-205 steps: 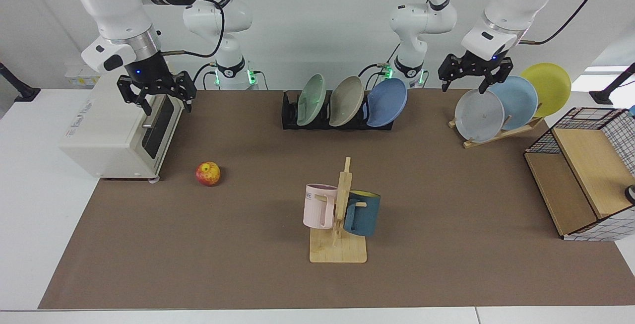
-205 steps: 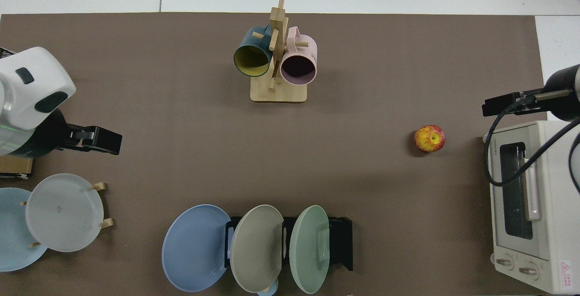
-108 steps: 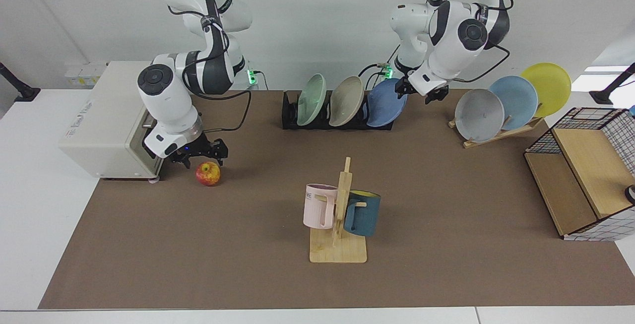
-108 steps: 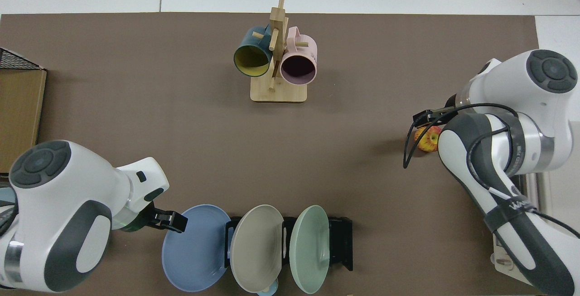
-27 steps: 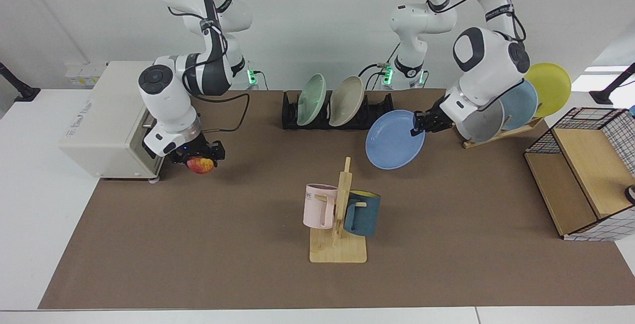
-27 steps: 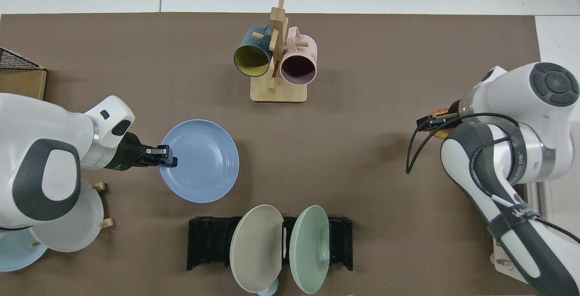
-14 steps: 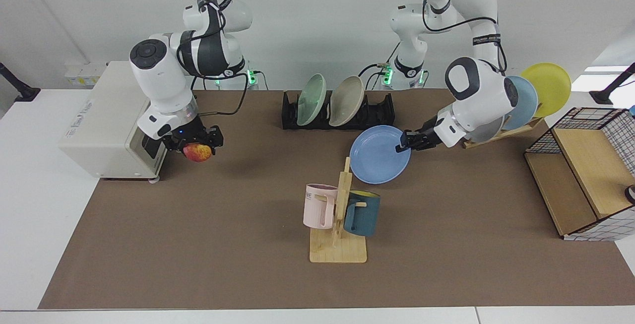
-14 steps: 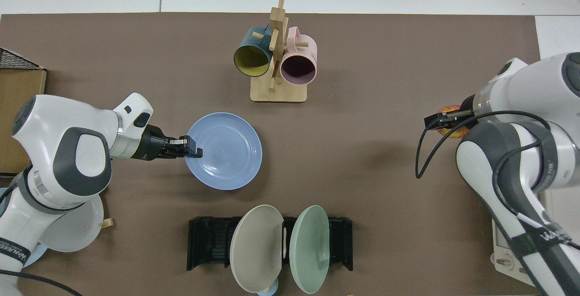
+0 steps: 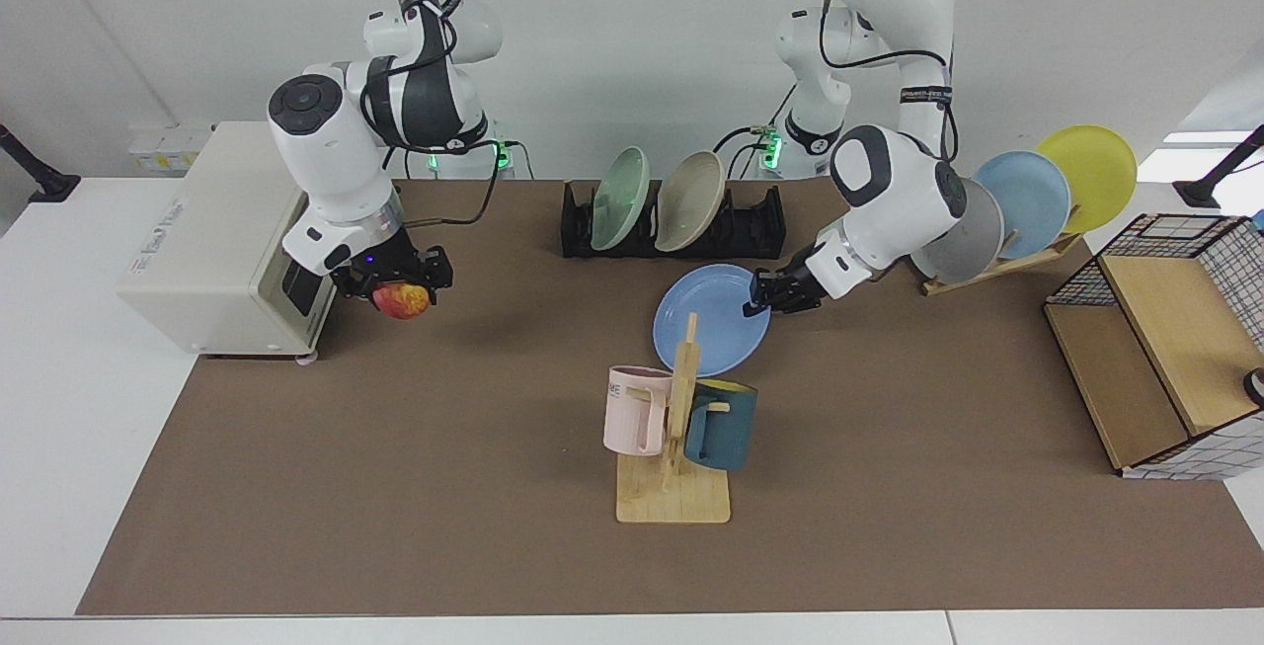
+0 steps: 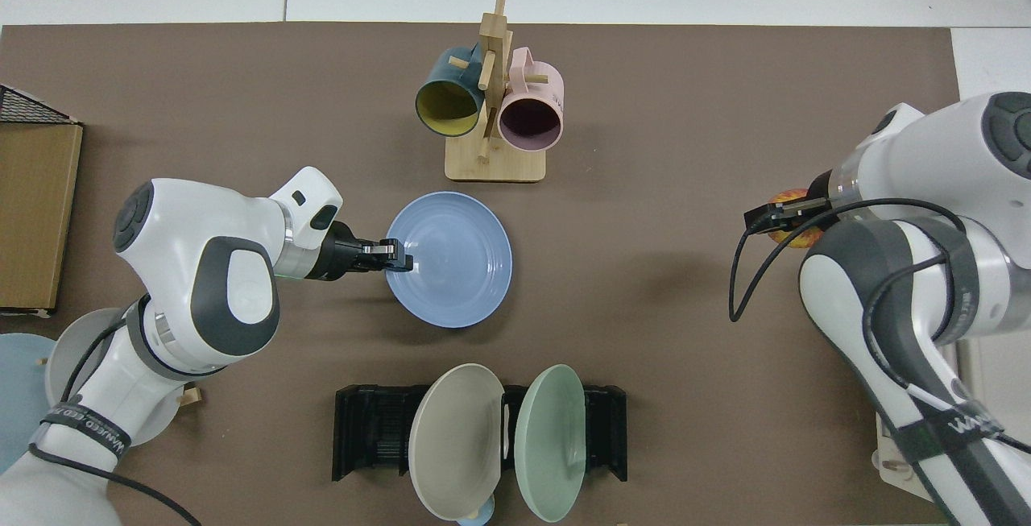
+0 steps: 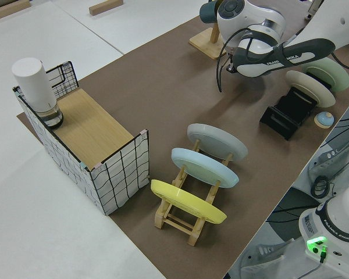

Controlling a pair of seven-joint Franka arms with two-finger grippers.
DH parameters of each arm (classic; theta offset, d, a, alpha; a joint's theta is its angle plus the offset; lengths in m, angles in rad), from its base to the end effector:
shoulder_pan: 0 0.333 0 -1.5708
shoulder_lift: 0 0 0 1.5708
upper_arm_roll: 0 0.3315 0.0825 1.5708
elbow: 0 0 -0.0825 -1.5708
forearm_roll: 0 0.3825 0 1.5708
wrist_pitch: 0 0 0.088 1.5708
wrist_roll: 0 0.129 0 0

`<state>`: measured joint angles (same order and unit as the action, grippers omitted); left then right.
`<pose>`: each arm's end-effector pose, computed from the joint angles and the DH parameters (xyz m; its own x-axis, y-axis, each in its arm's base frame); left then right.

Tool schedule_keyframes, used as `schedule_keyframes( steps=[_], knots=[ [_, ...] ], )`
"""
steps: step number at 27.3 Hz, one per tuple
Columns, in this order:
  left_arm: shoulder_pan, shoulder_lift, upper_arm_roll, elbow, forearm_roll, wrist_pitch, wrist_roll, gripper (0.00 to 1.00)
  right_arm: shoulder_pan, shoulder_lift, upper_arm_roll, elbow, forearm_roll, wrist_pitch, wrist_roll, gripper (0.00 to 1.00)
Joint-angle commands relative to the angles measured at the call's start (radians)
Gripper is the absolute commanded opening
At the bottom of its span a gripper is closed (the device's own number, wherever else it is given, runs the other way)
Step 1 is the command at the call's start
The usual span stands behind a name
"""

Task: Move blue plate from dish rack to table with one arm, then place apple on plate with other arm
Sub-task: 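Lower the blue plate onto the table center with the left gripper, then open the left gripper and withdraw it from the blue plate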

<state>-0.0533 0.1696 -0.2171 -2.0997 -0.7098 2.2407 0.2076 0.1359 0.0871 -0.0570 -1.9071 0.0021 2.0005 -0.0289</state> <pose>0.5464 -0.1807 0.3435 0.9987 -0.0266 -0.0424 0.0010 -0.8362 0.5484 0.5806 0.0468 0.4458 0.9942 0.1070 0.0064 0.1069 -0.9943 0.0032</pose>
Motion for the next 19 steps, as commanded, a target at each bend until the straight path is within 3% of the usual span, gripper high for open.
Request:
schedule_keyframes(
  steps=[1, 14, 19],
  knots=[
    [-0.007, 0.014, -0.014, -0.008, -0.028, 0.051, -0.008, 0.00, 0.010, -0.007, 0.000, 0.006, -0.013, -0.028, 0.033, 0.00],
    [-0.033, 0.018, -0.016, -0.016, -0.005, 0.118, -0.065, 0.50, 0.024, -0.015, 0.000, -0.003, -0.013, -0.031, 0.057, 0.00],
    [-0.037, 0.018, -0.016, -0.016, -0.005, 0.122, -0.074, 0.57, 0.025, -0.018, 0.000, -0.010, -0.011, -0.032, 0.072, 0.00]
  ],
)
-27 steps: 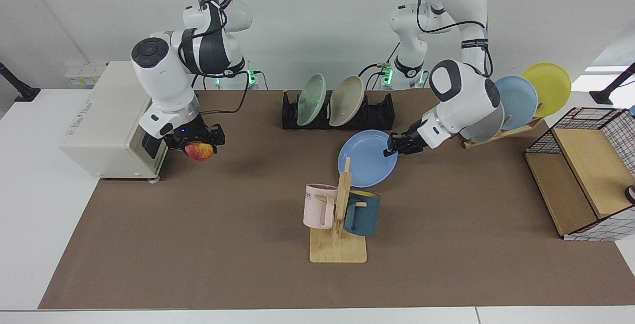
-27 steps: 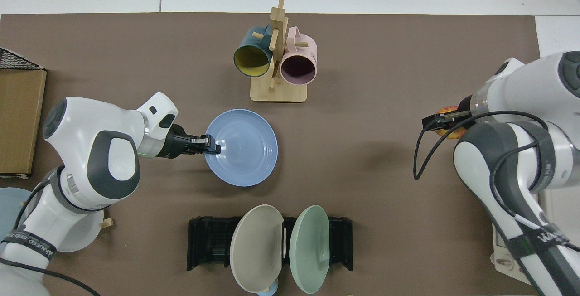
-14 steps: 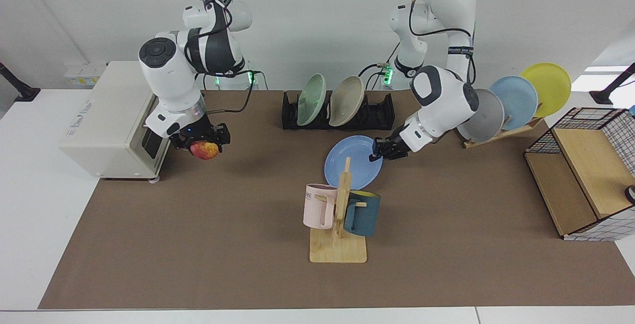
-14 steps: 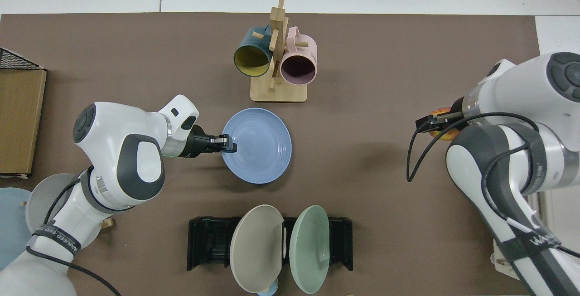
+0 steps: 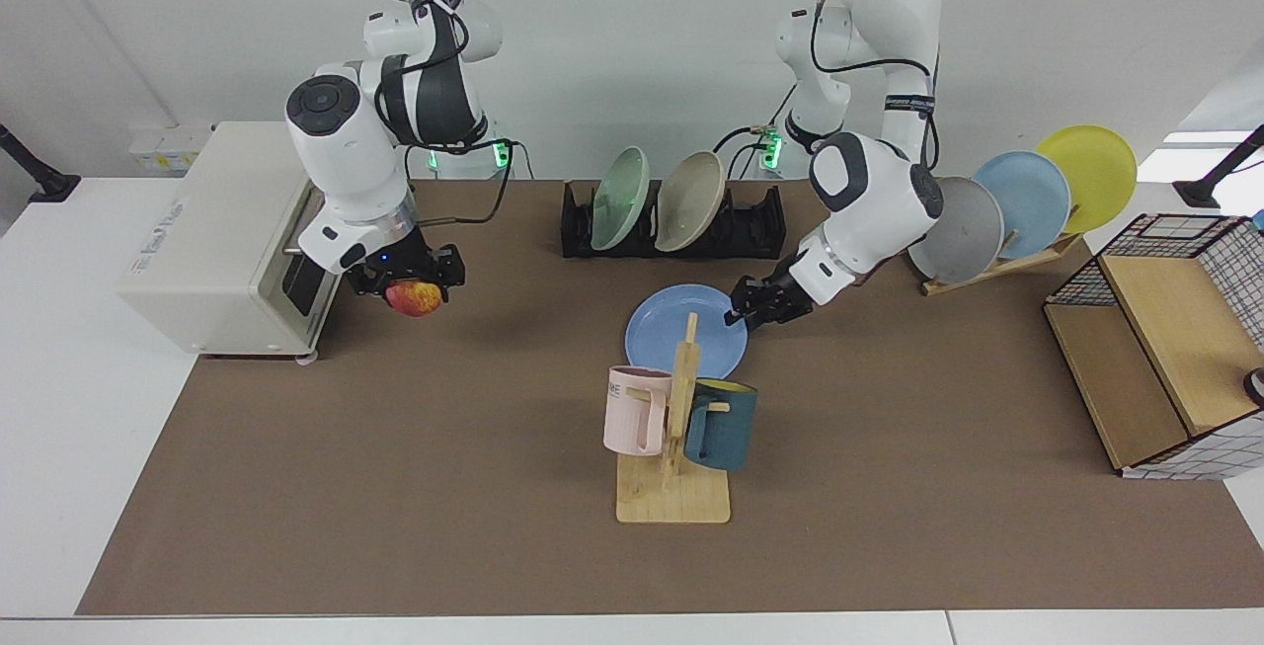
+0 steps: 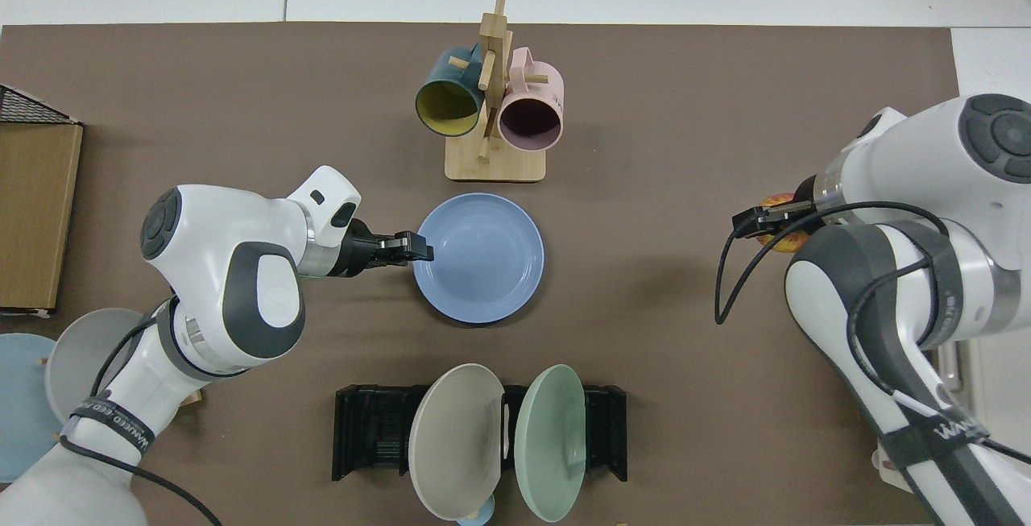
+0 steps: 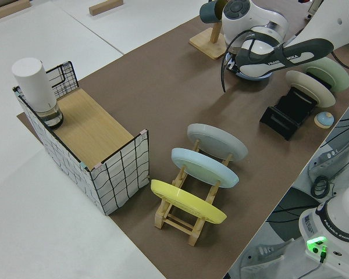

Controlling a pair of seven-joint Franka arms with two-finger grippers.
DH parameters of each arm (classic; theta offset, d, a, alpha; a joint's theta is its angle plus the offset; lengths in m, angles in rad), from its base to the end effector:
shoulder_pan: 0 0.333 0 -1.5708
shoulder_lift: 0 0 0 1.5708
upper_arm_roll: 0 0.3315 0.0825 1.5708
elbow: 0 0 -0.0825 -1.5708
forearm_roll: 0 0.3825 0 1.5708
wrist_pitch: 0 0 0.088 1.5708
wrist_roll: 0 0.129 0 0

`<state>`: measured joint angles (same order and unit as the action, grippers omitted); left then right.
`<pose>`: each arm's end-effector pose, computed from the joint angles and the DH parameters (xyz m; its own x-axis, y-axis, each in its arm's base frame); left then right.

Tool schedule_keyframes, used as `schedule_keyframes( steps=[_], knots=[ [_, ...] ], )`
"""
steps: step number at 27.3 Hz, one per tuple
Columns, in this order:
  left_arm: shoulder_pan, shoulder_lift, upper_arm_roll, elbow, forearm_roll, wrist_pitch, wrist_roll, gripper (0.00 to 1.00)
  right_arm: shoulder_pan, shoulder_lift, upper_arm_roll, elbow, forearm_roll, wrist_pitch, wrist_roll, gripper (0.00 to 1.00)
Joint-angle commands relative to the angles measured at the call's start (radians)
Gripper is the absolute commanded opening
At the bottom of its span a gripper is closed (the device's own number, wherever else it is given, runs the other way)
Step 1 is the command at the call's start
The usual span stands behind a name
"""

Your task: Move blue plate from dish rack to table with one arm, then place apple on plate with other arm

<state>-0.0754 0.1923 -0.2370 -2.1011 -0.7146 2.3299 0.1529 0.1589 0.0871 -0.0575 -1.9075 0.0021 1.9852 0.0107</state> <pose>0.5498 -0.1976 0.3359 0.9993 0.0282 -0.0238 0.0366 -0.8427 0.5371 0.5773 0.0596 0.4442 0.9959 0.0899 -0.0092 0.0899 -0.9959 0.0032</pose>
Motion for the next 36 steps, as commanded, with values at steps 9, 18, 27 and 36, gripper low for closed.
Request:
schedule_keyframes(
  steps=[9, 18, 27, 36],
  knots=[
    [-0.014, -0.011, 0.007, -0.013, 0.023, 0.011, -0.038, 0.59, 0.027, -0.024, 0.001, -0.011, -0.010, -0.028, 0.037, 0.00],
    [0.005, -0.053, 0.031, 0.148, 0.440, -0.332, -0.211, 0.66, 0.047, -0.026, 0.001, -0.011, -0.008, -0.029, 0.075, 0.00],
    [0.025, -0.163, 0.070, 0.248, 0.716, -0.483, -0.205, 1.00, 0.109, -0.029, 0.001, -0.015, -0.004, -0.031, 0.181, 0.00],
    [0.025, -0.174, 0.100, 0.430, 0.719, -0.699, -0.203, 1.00, 0.226, -0.032, 0.001, -0.007, -0.001, -0.051, 0.359, 0.00]
  ],
)
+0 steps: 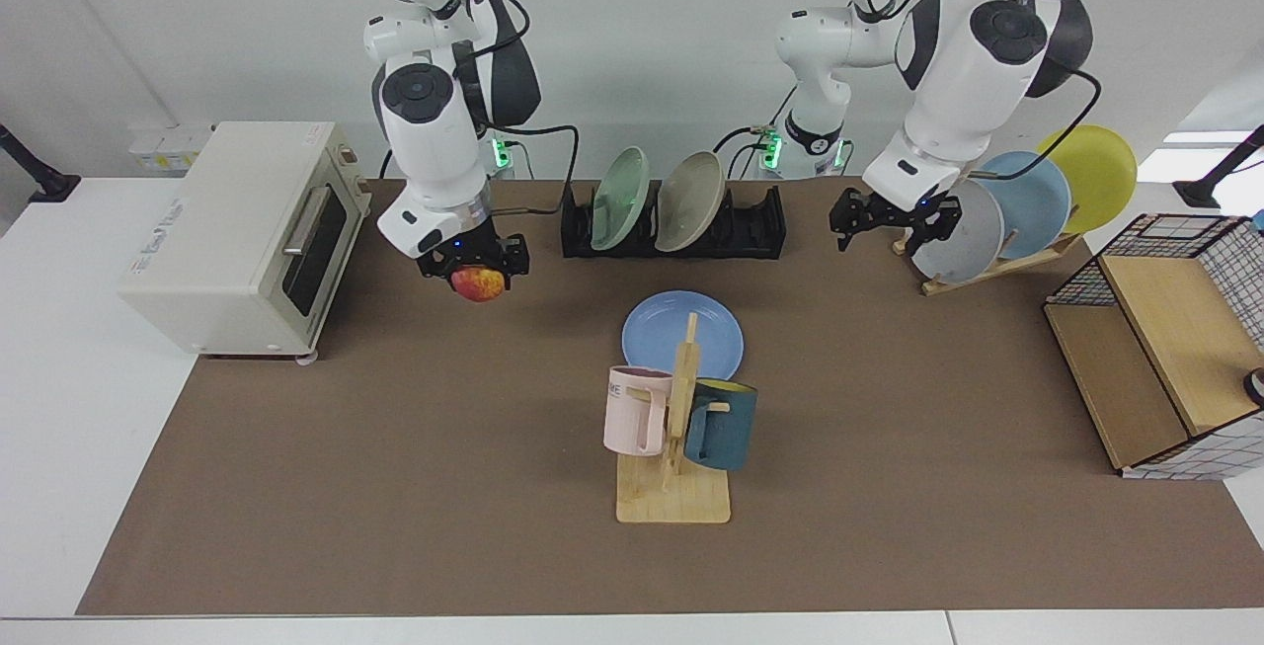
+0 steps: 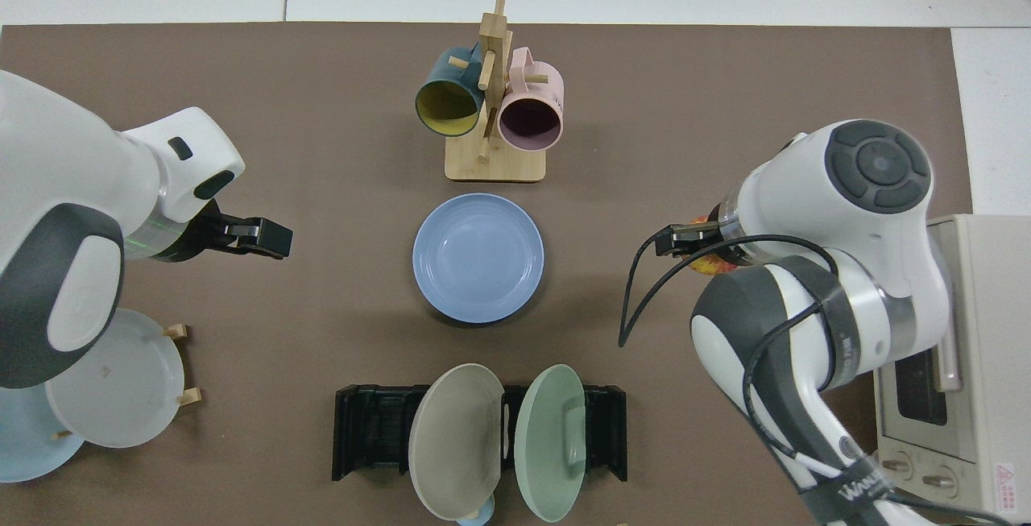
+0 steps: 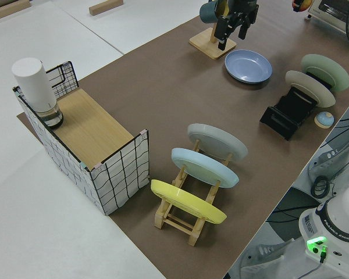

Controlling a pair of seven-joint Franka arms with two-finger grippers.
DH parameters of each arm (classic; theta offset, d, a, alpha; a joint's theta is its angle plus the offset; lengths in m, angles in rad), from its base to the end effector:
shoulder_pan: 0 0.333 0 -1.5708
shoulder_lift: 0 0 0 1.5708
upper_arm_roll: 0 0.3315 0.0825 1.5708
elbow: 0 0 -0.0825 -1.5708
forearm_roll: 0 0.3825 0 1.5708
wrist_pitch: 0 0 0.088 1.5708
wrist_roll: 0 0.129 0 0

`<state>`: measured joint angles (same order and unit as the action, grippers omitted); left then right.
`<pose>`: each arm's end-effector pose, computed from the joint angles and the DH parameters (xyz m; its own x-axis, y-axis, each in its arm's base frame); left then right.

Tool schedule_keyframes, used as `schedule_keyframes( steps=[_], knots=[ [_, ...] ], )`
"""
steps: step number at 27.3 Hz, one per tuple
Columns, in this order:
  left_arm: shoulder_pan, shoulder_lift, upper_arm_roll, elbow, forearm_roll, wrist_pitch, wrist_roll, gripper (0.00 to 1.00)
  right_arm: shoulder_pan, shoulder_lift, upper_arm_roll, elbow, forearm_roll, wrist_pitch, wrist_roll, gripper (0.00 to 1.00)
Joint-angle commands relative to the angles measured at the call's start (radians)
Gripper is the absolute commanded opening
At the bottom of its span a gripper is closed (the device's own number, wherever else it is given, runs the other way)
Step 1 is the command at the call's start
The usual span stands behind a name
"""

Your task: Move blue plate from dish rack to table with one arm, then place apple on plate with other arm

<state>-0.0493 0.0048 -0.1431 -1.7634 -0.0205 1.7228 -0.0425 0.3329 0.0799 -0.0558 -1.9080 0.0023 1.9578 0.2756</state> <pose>0.5467 -0.1087 0.5372 0.9882 -0.1461 -0.0462 -0.1454 -0.9892 0.0188 0.5537 0.1583 0.4458 0.9996 0.0006 -0.0282 0.0009 -0.9999 0.0104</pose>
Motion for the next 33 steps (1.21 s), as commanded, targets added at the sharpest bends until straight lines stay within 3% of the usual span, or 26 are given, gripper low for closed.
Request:
schedule_keyframes(
  steps=[1, 15, 20, 28, 33],
  knots=[
    [-0.001, 0.012, 0.011, 0.099, 0.025, -0.101, -0.008, 1.00, 0.064, -0.025, -0.001, -0.005, 0.001, -0.025, 0.114, 0.00],
    [-0.003, -0.017, 0.026, 0.097, 0.024, -0.092, 0.039, 0.99, 0.247, 0.055, 0.001, 0.089, 0.025, -0.013, 0.416, 0.00],
    [-0.003, -0.017, 0.026, 0.097, 0.024, -0.094, 0.043, 1.00, 0.308, 0.096, -0.001, 0.109, 0.079, -0.002, 0.494, 0.00],
    [-0.003, -0.022, 0.023, 0.101, 0.028, -0.095, 0.041, 1.00, 0.396, 0.230, -0.007, 0.202, 0.070, 0.027, 0.614, 0.00],
    [-0.003, -0.025, 0.028, 0.102, 0.024, -0.092, 0.041, 1.00, 0.403, 0.284, -0.004, 0.238, 0.067, 0.049, 0.626, 0.00]
  ],
)
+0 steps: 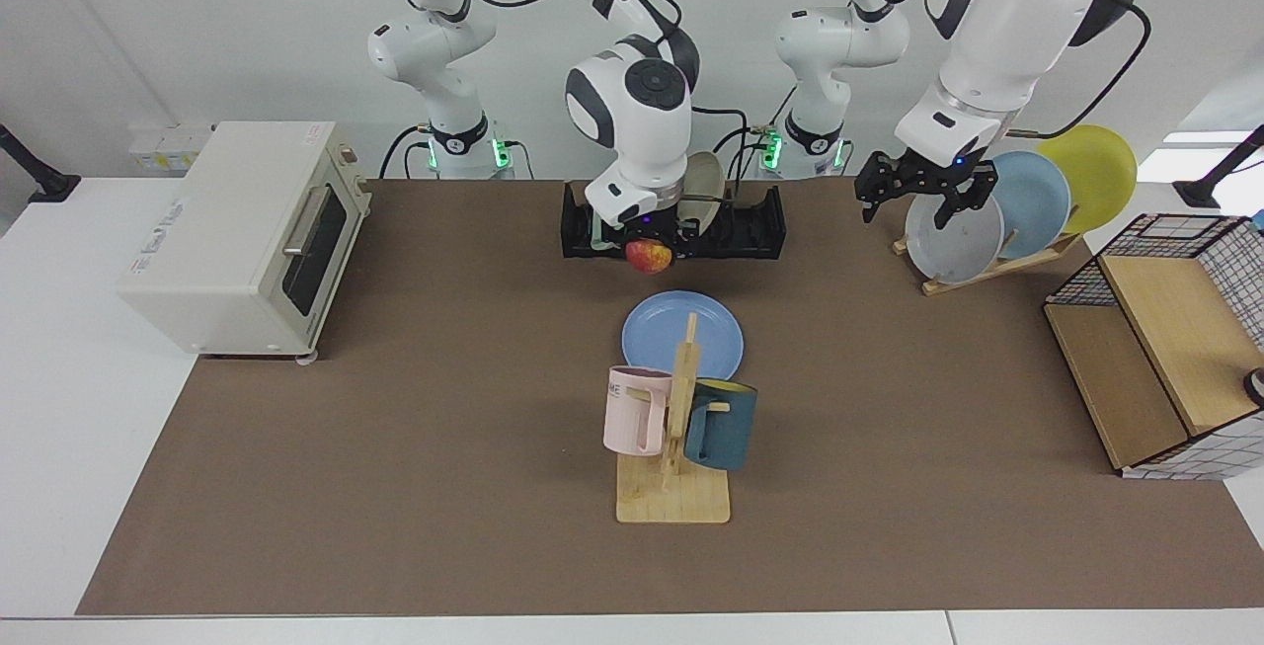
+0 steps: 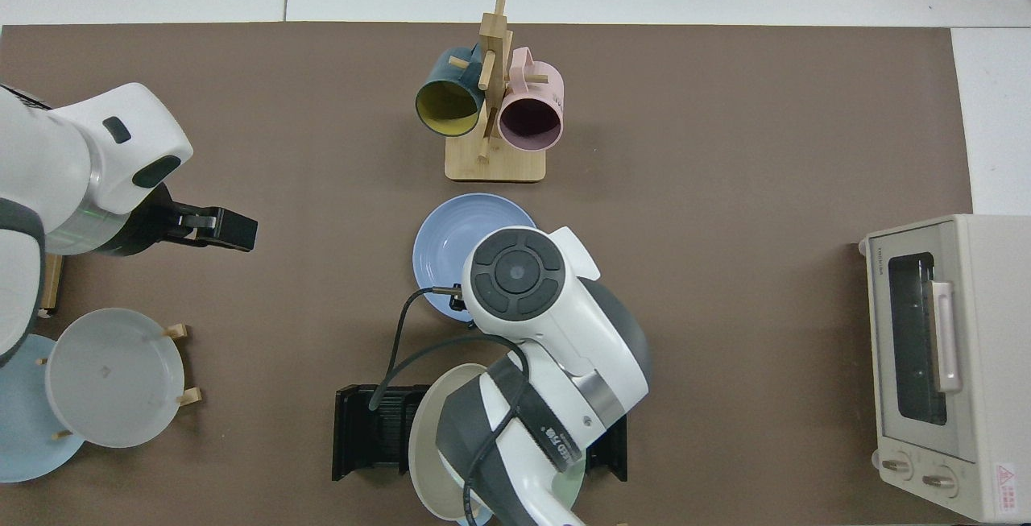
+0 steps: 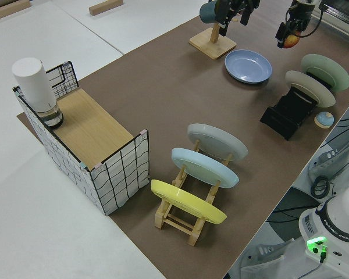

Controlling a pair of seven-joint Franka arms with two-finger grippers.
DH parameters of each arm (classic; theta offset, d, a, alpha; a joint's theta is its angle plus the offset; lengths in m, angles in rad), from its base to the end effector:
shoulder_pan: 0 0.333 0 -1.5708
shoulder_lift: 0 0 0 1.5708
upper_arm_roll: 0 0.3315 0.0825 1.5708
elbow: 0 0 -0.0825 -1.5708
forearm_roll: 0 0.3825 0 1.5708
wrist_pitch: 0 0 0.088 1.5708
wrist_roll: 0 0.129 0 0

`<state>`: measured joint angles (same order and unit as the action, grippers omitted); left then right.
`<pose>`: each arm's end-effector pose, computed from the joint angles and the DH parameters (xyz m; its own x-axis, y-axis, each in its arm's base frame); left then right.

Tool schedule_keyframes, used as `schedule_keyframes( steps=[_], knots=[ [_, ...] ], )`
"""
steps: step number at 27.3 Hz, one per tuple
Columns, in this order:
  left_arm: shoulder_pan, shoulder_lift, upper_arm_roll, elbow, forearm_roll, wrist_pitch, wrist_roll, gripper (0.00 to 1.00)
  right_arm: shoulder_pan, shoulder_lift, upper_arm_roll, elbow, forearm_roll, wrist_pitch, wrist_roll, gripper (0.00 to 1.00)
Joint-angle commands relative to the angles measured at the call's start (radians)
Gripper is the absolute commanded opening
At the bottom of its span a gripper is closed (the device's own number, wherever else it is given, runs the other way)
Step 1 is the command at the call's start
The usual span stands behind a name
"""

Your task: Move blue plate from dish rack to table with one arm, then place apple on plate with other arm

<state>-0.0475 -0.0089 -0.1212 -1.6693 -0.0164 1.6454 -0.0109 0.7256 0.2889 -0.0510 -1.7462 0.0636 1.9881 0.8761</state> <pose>0.5457 -0.0952 0.5828 0.9877 -0.1559 -0.0152 -0.1557 -0.9877 0.0151 0.4907 0.4021 0.3970 0.9724 -0.2248 -0.0626 -0.2246 -0.9744 0.0090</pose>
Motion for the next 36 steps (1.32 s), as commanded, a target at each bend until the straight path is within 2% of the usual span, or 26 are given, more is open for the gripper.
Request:
schedule_keyframes(
  steps=[1, 16, 31, 36],
  knots=[
    [-0.005, -0.011, 0.006, 0.008, 0.015, -0.016, 0.009, 1.00, 0.011, 0.085, -0.009, 0.076, 0.005, 0.032, 0.026, 0.00],
    [-0.003, -0.046, 0.023, 0.010, 0.010, -0.022, 0.003, 1.00, 0.009, 0.199, -0.007, 0.076, 0.005, 0.182, 0.024, 0.00],
    [-0.003, -0.049, 0.029, 0.011, 0.023, -0.029, 0.009, 1.00, -0.005, 0.256, -0.006, 0.077, 0.019, 0.225, 0.017, 0.00],
    [0.001, -0.031, 0.035, 0.040, 0.010, -0.032, 0.006, 1.00, -0.006, 0.262, -0.006, 0.077, 0.080, 0.230, 0.015, 0.00]
  ],
)
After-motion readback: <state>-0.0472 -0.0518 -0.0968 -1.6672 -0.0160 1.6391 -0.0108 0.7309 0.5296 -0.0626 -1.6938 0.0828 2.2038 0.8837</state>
